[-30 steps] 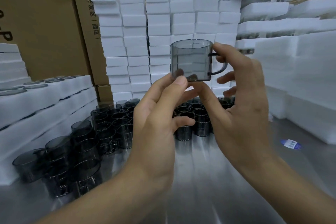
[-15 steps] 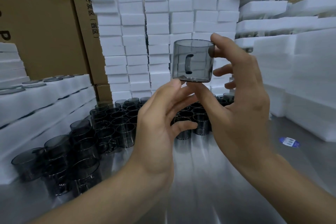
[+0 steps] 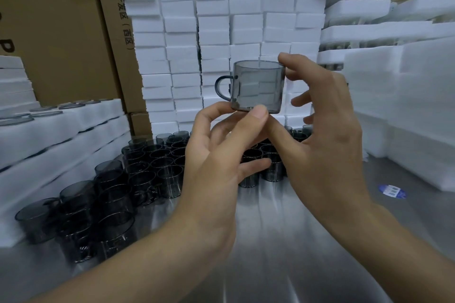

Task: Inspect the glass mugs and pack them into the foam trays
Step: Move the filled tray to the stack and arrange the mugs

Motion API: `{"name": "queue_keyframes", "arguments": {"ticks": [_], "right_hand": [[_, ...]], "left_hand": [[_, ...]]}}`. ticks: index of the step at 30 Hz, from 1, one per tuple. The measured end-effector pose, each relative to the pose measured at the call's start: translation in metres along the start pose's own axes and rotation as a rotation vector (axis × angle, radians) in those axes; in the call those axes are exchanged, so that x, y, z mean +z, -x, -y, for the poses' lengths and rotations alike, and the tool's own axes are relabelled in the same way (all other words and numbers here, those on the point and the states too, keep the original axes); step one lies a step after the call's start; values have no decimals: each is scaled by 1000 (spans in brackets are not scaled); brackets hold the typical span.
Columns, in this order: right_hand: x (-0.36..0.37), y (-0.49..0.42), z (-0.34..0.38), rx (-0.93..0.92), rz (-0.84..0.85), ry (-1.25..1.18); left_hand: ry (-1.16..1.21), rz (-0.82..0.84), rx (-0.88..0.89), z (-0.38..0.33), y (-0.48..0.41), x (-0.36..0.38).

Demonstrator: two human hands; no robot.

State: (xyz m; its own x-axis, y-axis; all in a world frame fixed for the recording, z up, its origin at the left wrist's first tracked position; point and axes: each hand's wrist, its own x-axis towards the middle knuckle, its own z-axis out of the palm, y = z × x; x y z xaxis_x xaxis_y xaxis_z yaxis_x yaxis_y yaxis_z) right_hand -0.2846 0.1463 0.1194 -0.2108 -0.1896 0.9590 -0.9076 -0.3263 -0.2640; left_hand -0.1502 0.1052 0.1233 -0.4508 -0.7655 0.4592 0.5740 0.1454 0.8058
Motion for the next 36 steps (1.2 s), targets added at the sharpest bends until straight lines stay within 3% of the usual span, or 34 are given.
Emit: {"name": "queue_keyframes", "arguments": {"ticks": [5,8,14,19,24,31,36], "right_hand": [[1,0,-2,15,6,-26],[3,2,-11,33,70,6],[5,11,-43,74,447,327],[5,26,-76,119,652,492],[8,36,-97,197,675,534],[3,44,-102,345,693,551],[-6,6,-81,368,498,466]], "left_hand": [[-22,67,-23,-3,-3,-1],[-70,23,-17,4,-7,-5],[-168,-66,-73,49,-11,-25],[-514,0,-142,86,-13,-50],[-884,110,-279,94,-14,-59],[-1059,186,-289,98,-17,-63],[-1113,235,-293,98,-17,-64]]}}
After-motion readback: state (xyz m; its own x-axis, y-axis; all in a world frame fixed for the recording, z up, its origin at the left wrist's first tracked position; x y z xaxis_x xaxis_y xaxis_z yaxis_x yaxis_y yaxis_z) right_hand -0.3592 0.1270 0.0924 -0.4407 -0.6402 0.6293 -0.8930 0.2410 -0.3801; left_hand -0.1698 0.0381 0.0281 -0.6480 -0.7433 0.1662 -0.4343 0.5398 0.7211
